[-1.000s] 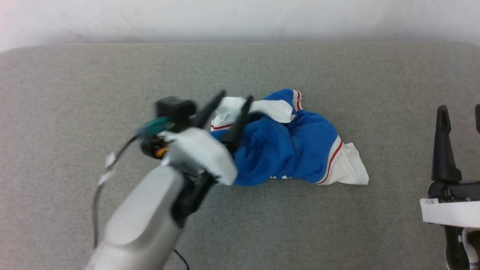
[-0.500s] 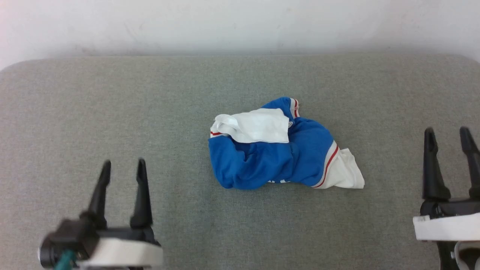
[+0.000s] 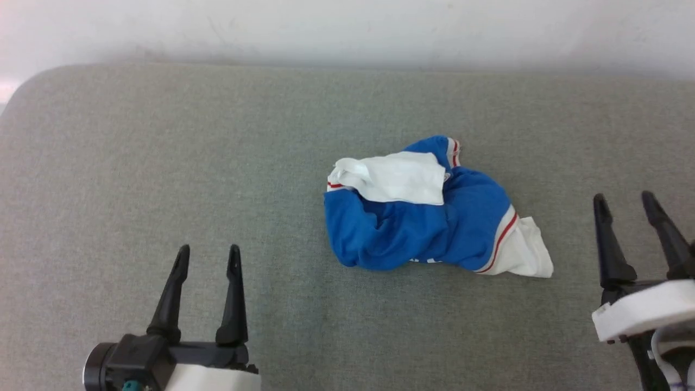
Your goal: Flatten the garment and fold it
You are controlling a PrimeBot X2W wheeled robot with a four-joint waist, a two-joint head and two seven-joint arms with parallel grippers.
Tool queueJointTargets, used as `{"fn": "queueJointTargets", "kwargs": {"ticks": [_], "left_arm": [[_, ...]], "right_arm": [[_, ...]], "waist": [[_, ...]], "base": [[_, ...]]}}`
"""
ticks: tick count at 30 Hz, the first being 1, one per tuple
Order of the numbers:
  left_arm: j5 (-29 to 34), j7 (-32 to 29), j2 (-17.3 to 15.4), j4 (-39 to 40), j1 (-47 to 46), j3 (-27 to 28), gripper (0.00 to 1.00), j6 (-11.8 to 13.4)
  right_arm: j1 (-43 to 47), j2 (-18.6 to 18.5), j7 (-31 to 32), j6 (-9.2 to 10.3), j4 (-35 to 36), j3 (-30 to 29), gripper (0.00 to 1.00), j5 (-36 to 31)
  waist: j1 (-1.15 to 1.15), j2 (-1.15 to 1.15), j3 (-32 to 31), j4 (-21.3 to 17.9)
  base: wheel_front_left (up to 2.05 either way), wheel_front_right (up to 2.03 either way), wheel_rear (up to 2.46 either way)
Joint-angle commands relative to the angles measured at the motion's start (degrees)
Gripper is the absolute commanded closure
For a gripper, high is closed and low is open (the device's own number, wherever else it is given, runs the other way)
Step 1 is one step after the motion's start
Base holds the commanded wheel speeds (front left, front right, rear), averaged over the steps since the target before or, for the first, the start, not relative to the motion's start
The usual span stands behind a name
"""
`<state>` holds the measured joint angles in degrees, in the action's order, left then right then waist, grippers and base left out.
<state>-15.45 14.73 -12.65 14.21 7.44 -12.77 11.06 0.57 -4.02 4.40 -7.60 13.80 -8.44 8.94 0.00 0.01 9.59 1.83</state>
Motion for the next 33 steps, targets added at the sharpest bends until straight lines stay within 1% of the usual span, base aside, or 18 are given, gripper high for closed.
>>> {"fn": "queueJointTargets", "kwargs": {"ticks": [1, 5, 10, 15, 16, 17, 18, 19, 24, 27, 30, 33], "left_arm": [[0.72, 0.26, 0.49, -0.13, -1.41, 0.31, 0.00, -0.56], [1.67, 0.27, 2.48, -0.79, -2.92, 0.14, 0.00, -2.09], [2.80, 0.27, 4.88, -2.02, -4.41, 0.53, 0.00, -3.53], [3.67, 0.27, 6.54, -2.81, -5.56, 1.42, 0.00, -4.78], [3.79, 0.27, 6.81, -2.89, -5.70, 1.67, 0.00, -4.97], [3.91, 0.27, 7.04, -2.98, -5.76, 1.92, 0.00, -5.18], [4.01, 0.27, 7.25, -3.09, -5.76, 2.17, 0.00, -5.36], [4.09, 0.27, 7.46, -3.18, -5.72, 2.47, 0.00, -5.49], [4.10, 0.27, 8.28, -3.89, -5.34, 3.87, 0.00, -6.38], [4.03, 0.27, 8.61, -4.07, -5.09, 4.96, 0.00, -6.88], [4.06, 0.27, 8.86, -4.43, -4.57, 5.81, 0.00, -7.36], [3.89, 0.27, 9.10, -4.55, -3.91, 6.51, 0.00, -7.60]], "right_arm": [[-1.13, -1.13, 1.45, 0.11, -0.94, 0.15, 0.00, -0.45], [-4.11, -5.13, 6.12, 0.11, -6.03, 0.88, 0.00, -1.45], [-5.83, -9.37, 11.88, 0.11, -12.67, 5.35, 0.00, -0.39], [-6.85, -10.99, 16.91, 0.11, -17.69, 8.26, 0.00, 1.30], [-7.01, -11.01, 17.37, 0.11, -18.18, 8.68, 0.05, 1.72], [-7.17, -11.00, 17.58, 0.11, -18.44, 9.06, 0.57, 2.04], [-7.31, -10.80, 17.52, 0.11, -18.55, 9.16, 0.96, 2.39], [-7.46, -10.68, 17.42, 0.11, -18.64, 9.23, 1.00, 2.56], [-8.65, -10.96, 15.47, 0.11, -17.80, 9.40, 1.00, 2.43], [-10.51, -11.96, 14.20, 0.11, -15.73, 7.96, 1.00, 1.96], [-11.94, -13.20, 13.73, 0.11, -13.31, 4.70, 1.00, 1.32], [-11.25, -14.03, 14.23, 0.11, -11.13, -1.08, 1.00, 0.77]], "waist": [[0.00, -0.01, 1.60, 1.07], [0.00, -0.01, 4.29, 2.76], [0.00, -0.01, 7.26, 4.86], [0.00, -0.01, 8.80, 6.54], [0.00, -0.01, 8.89, 6.71], [0.00, -0.01, 8.90, 6.80], [0.00, -0.01, 8.85, 6.84], [0.00, -0.01, 8.77, 6.79], [0.00, -0.01, 6.83, 5.47], [0.00, -0.01, 5.10, 3.90], [0.00, -0.01, 3.29, 2.25], [0.00, -0.01, 2.06, 1.19]], "base": [[0.00, 0.00, 0.00], [0.00, 0.00, 0.00], [0.00, 0.00, 0.00], [0.00, 0.00, 0.00], [0.00, 0.00, 0.00], [0.00, 0.00, 0.00], [0.00, 0.00, 0.00], [0.00, 0.00, 0.00], [0.00, 0.00, 0.00], [0.00, 0.00, 0.00], [0.00, 0.00, 0.00], [0.00, 0.00, 0.00]]}}
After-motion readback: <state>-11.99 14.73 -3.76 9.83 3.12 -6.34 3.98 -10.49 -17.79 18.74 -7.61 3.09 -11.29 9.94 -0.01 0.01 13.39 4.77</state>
